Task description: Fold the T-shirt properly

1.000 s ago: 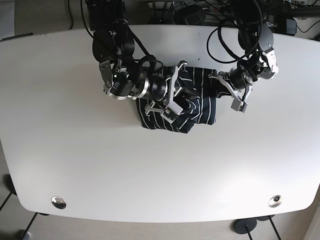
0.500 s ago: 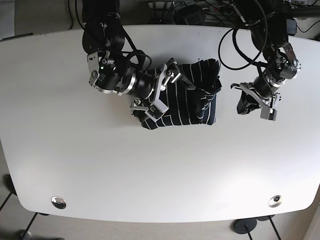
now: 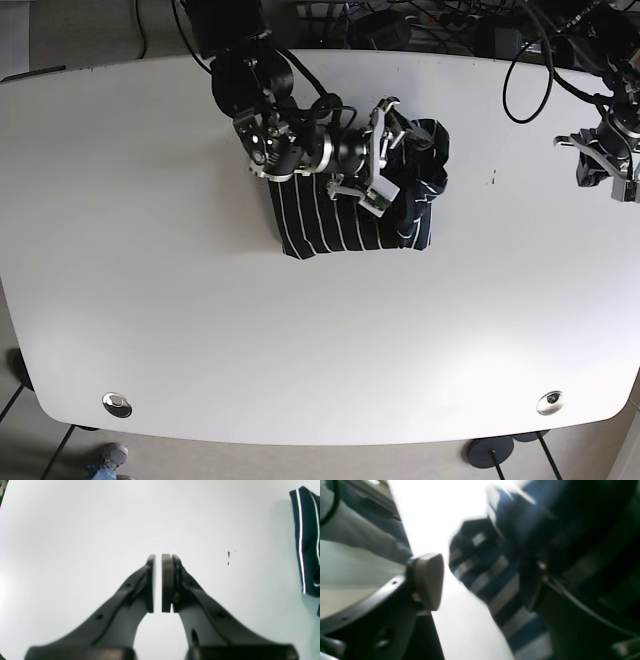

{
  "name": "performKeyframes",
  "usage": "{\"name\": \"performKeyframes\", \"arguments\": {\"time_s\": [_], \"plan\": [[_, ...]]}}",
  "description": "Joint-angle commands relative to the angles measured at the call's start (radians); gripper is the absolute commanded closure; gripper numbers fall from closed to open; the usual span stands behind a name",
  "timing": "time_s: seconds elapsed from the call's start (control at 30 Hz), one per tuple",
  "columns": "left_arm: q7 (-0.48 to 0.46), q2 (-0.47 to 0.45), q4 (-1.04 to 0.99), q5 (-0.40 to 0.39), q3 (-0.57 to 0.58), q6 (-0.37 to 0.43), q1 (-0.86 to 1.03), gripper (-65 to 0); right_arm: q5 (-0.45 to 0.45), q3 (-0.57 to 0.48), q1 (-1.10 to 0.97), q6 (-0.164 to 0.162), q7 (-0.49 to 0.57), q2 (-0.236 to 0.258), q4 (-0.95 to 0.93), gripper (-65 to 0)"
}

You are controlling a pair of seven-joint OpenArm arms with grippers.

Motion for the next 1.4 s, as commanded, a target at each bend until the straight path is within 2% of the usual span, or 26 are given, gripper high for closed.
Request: {"name": "performKeyframes", "arguments": {"time_s": [0.03, 0.1, 0.13, 0.17, 0.2, 0.23, 0.27, 0.3, 0.33, 0.43, 0.5, 0.57, 0.63, 0.67, 0.77, 0.83, 0.97, 1.1, 1.2, 1.3, 1.4], "plan": [[-0.022, -0.016, 0.022, -0.018, -0.004, -0.001, 0.012, -2.4, 0.027, -0.024, 0.081, 0.008, 0.055, -0.043, -0.069, -39.5], [-0.022, -0.015, 0.022, -0.018, -0.004, -0.001, 0.012, -2.4, 0.032, -0.033, 0.150, 0.008, 0.092, -0.044, -0.144, -39.5], [-0.022, -0.015, 0.024, -0.018, -0.004, -0.001, 0.013, -2.4, 0.063, -0.056, 0.186, 0.006, 0.120, -0.044, -0.173, -39.5], [-0.022, -0.015, 0.024, -0.017, -0.004, -0.001, 0.017, -2.4, 0.132, -0.087, 0.235, 0.003, 0.152, -0.044, -0.206, -39.5], [-0.022, -0.015, 0.021, -0.017, -0.001, -0.001, 0.023, -2.4, 0.175, -0.091, 0.267, -0.020, 0.163, -0.044, -0.225, -39.5], [-0.022, -0.015, 0.019, -0.015, 0.005, -0.001, 0.021, -2.4, 0.221, -0.091, 0.311, -0.069, 0.164, -0.044, -0.255, -39.5], [-0.022, -0.015, 0.022, -0.017, 0.032, -0.001, 0.023, -2.4, 0.247, -0.090, 0.338, -0.104, 0.164, -0.044, -0.255, -39.5], [-0.022, -0.019, 0.025, -0.020, 0.058, -0.001, 0.024, -2.4, 0.261, -0.090, 0.341, -0.118, 0.164, -0.024, -0.232, -39.0], [-0.022, -0.019, 0.050, -0.020, 0.091, -0.001, 0.026, -2.4, 0.293, -0.090, 0.341, -0.127, 0.164, 0.019, -0.186, -39.0], [-0.022, -0.015, 0.128, -0.017, 0.183, -0.001, 0.024, -2.4, 0.365, -0.090, 0.316, -0.136, 0.164, 0.102, -0.109, -38.7], [-0.022, -0.015, 0.150, -0.018, 0.245, -0.001, 0.021, -2.4, 0.376, -0.090, 0.308, -0.164, 0.164, 0.132, -0.087, -38.5], [-0.022, -0.013, 0.150, -0.023, 0.292, -0.001, 0.021, -2.4, 0.371, -0.090, 0.279, -0.187, 0.164, 0.143, -0.087, -38.5], [-0.027, 0.007, 0.150, -0.023, 0.355, -0.001, 0.013, -2.4, 0.370, -0.090, 0.261, -0.192, 0.169, 0.180, -0.087, -36.9], [-0.041, 0.014, 0.150, -0.021, 0.375, -0.001, 0.006, -2.4, 0.370, -0.090, 0.259, -0.192, 0.169, 0.189, -0.090, -33.6], [-0.113, 0.021, 0.116, -0.014, 0.421, -0.001, -0.020, -2.4, 0.370, -0.090, 0.253, -0.206, 0.210, 0.197, -0.166, -17.4], [-0.156, 0.021, 0.035, -0.014, 0.457, -0.001, -0.062, -2.4, 0.370, -0.094, 0.276, -0.206, 0.276, 0.197, -0.261, -11.6], [-0.219, 0.014, -0.229, -0.003, 0.469, -0.001, -0.194, -2.4, 0.370, -0.091, 0.311, -0.196, 0.332, 0.194, -0.414, -13.5], [-0.294, -0.016, -0.427, 0.110, 0.510, -0.001, -0.304, -2.4, 0.371, -0.091, 0.321, -0.195, 0.361, 0.200, -0.428, -13.3], [-0.365, -0.024, -0.533, 0.157, 0.559, -0.001, -0.358, -2.4, 0.379, -0.091, 0.325, -0.195, 0.361, 0.214, -0.417, -13.2], [-0.378, -0.055, -0.542, 0.163, 0.562, -0.001, -0.373, -2.4, 0.380, -0.090, 0.304, -0.204, 0.359, 0.221, -0.282, -13.2], [-0.369, -0.076, -0.397, 0.110, 0.558, -0.001, -0.364, -2.4, 0.380, -0.038, 0.282, -0.204, 0.359, 0.246, -0.167, -13.2]]}}
